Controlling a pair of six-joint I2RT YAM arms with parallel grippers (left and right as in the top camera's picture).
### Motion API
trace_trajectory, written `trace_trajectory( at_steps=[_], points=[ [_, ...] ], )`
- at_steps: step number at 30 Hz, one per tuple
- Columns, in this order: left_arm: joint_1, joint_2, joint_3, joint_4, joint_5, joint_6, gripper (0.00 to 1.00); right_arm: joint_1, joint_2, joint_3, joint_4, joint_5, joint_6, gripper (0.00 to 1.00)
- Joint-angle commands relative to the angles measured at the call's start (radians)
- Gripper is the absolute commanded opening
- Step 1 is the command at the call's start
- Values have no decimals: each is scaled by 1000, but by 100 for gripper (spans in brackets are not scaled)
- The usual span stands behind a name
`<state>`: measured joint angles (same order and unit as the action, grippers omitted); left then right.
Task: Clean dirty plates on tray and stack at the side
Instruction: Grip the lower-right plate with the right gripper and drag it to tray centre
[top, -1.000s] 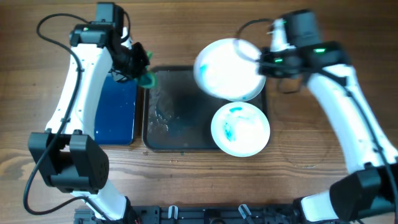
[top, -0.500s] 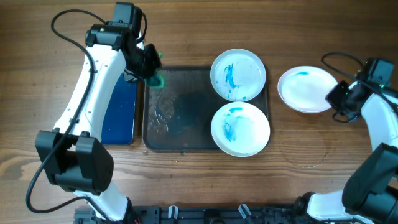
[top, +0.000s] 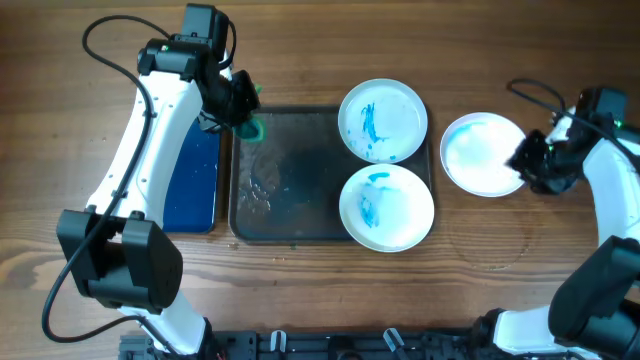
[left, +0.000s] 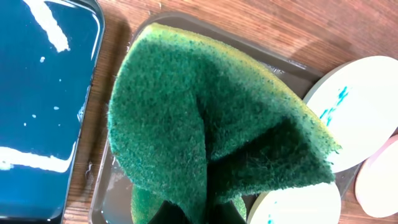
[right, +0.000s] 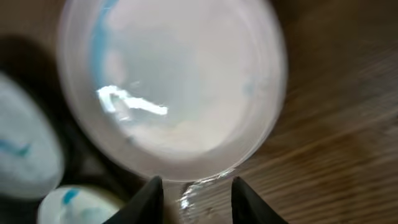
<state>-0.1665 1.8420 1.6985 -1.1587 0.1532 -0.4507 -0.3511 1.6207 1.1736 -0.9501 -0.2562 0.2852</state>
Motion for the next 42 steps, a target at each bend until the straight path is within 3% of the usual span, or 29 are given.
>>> trace_trajectory(
  at_steps=[1, 8, 15, 23, 30, 34, 39, 42],
  points=[
    [-2, 4, 0, 0, -13, -10, 4, 113, -7, 20, -69, -158, -106, 38],
    [-2, 4, 0, -12, -13, -9, 4, 362, -7, -143, -81, -57, -95, 40],
    [-2, 4, 0, -12, -13, -9, 4, 393, -7, -287, 34, -52, -77, 38],
    [-2, 4, 0, -13, -13, -9, 4, 393, -7, -292, 45, -85, -100, 19],
    [-2, 4, 0, -43, -43, -5, 4, 393, -7, -328, 87, -105, -102, 16],
    [-2, 4, 0, -40, -43, -6, 4, 393, -9, -327, 100, -110, -99, 4],
    [-2, 4, 0, -37, -43, -6, 4, 415, -64, -287, 55, -147, -98, 4],
    [-2, 4, 0, -37, -43, -6, 4, 526, -143, -263, 62, -148, -24, 4]
  ],
)
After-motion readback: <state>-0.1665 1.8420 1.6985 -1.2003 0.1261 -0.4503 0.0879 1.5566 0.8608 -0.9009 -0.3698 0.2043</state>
